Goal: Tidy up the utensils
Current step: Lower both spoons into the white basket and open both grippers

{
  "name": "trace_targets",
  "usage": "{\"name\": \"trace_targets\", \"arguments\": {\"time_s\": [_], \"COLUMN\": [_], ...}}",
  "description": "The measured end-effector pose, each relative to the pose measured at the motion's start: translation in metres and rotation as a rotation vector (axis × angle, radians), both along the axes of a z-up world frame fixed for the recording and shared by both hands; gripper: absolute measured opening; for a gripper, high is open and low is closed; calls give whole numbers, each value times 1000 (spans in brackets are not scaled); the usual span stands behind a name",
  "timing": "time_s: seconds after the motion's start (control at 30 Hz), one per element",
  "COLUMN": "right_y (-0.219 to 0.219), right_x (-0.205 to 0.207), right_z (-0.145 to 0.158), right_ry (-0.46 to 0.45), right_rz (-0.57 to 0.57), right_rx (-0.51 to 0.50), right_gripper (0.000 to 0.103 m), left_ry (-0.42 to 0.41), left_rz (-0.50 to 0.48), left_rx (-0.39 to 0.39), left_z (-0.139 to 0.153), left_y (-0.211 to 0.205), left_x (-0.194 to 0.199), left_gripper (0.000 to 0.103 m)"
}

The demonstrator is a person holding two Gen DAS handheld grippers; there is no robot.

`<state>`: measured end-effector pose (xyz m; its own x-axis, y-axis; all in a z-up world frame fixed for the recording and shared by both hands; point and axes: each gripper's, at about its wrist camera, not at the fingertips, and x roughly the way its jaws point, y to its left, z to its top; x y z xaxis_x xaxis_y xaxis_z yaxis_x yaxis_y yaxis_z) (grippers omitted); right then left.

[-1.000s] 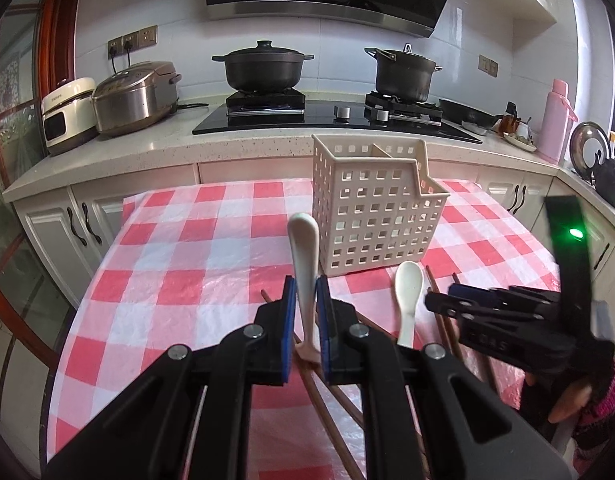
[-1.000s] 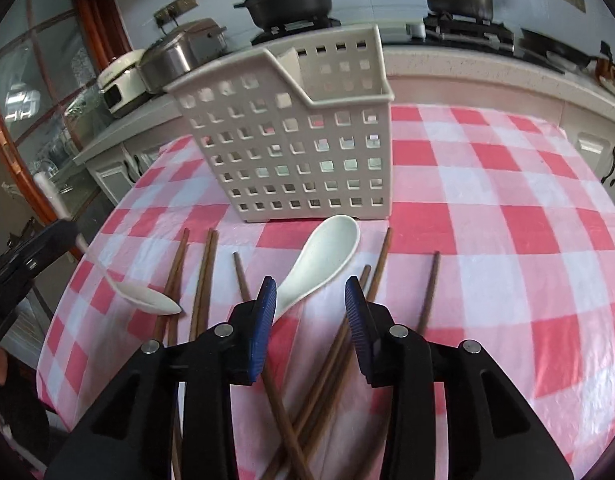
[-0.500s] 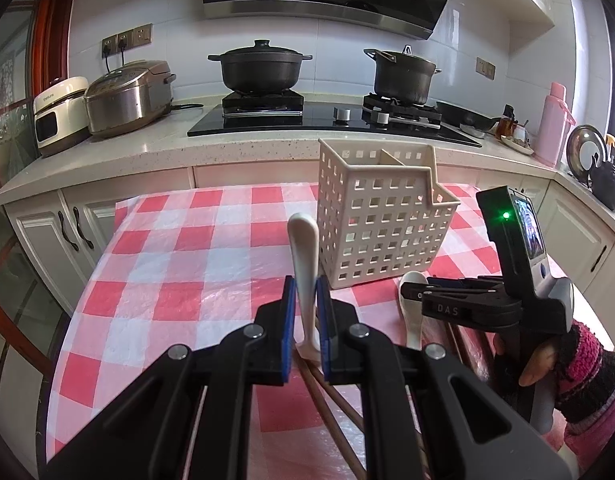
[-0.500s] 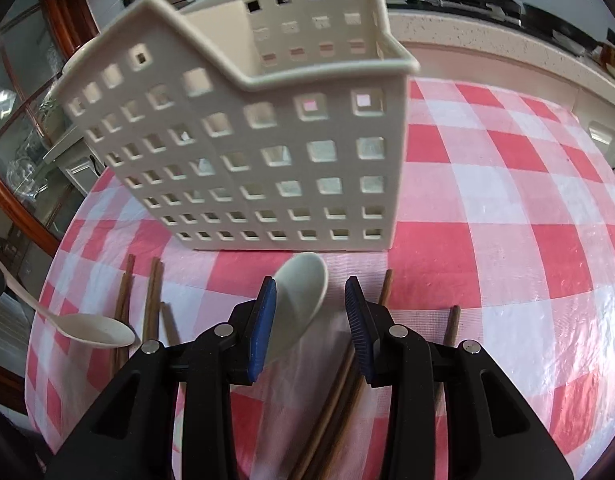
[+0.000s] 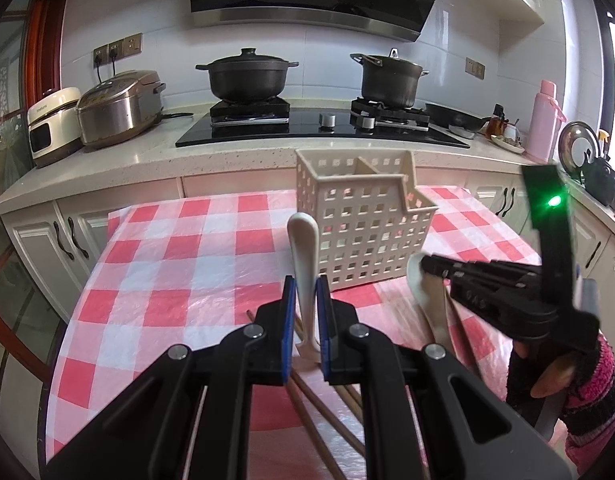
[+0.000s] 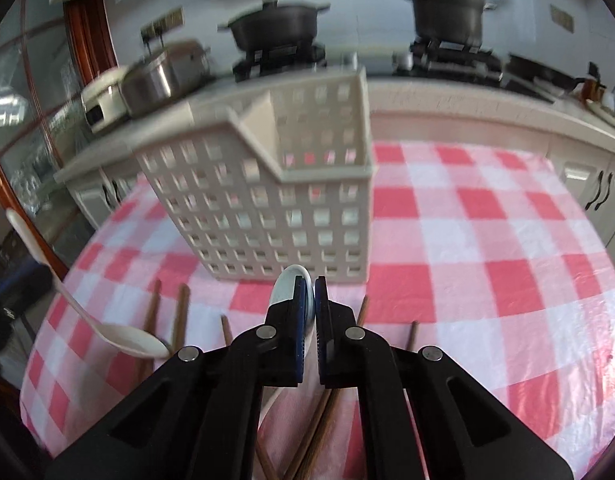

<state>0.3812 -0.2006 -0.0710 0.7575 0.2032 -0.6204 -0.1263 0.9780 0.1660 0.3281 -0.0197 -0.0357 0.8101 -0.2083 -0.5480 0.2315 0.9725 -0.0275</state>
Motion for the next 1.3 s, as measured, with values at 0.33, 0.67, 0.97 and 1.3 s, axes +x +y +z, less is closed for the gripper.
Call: {"name": "trace_targets", "arguments": {"time_s": [0.33,0.67,0.97,1.3], "right_y": [-13,-16,-19,-10], "right_x": [1,32,74,109], "right_z": [58,98,117,93], "right_ry": [-231,-348,-412,-410], "right_rz": [-47,-73,-115,-122], "right_rx": [-56,-61,-54,-68], "right_gripper": [5,5,5,6], "left_ry": [-77,-178,-200,-125], "left_rz": [-55,-83,-103,-50], "left_rx": [-21,-15,-18,0], "left_z": [47,108,145,110], "left_y": [-20,-44,-56,-46], "left_x": [10,29,72,123], "left_gripper": [10,10,10,10]}}
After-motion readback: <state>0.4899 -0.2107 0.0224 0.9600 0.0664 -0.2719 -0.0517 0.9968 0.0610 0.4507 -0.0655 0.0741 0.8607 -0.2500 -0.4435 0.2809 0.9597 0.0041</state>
